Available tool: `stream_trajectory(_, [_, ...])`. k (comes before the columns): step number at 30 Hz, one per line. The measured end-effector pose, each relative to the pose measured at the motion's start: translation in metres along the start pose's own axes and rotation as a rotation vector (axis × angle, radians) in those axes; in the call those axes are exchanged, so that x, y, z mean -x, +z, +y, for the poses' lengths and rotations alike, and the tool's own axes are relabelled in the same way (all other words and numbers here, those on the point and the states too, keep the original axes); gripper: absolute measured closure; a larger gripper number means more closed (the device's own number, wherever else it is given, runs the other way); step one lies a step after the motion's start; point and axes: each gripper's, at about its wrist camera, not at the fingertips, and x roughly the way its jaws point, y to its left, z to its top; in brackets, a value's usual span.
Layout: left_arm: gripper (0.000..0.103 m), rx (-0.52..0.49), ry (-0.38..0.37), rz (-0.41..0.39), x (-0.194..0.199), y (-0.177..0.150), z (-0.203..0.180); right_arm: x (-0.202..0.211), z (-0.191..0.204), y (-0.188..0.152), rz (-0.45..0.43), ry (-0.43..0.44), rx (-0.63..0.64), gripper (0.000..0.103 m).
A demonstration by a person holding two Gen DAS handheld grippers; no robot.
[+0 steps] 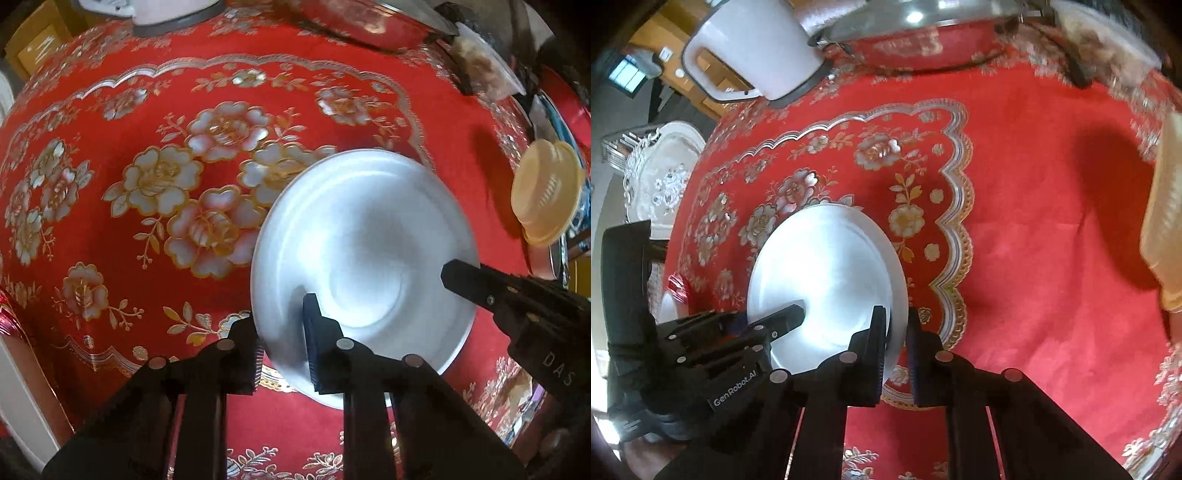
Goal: Organize plates and bowls
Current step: 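Lift the white bowl with both tools and carry it to the plate stack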
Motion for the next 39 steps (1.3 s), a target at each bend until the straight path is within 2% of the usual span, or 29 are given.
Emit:
stream_trajectory(5, [0.088, 0.011, -0.018, -0.044, 0.021, -0.007, 0.001, 0.014, 0.001, -0.003, -0.013, 0.049, -0.02, 0.093])
stream_trajectory(9, [0.088, 0.044, -0.021, -0.063, 0.037, -0.013, 0.019, 0.025, 0.02, -0.004, -0.022, 0.065, 0.016, 0.093])
stream_trajectory(18, [0.088, 0.166, 0.013, -0.117, 0.078, -0.044, 0.089, 0.03, 0.099, -0.002, -0.019, 0.121, 0.157, 0.093])
stream_trajectory(26, [0.088, 0.32, 0.08, -0.152, 0.104, -0.086, 0.169, 0.006, 0.2, -0.009, 0.03, 0.177, 0.33, 0.092])
stream_trajectory(31, [0.088, 0.415, 0.114, -0.148, 0.106, -0.113, 0.215, -0.018, 0.251, -0.018, 0.073, 0.187, 0.42, 0.092])
stream_trajectory(39, [0.088, 0.497, 0.127, -0.126, 0.094, -0.142, 0.254, -0.051, 0.297, -0.036, 0.136, 0.164, 0.506, 0.089])
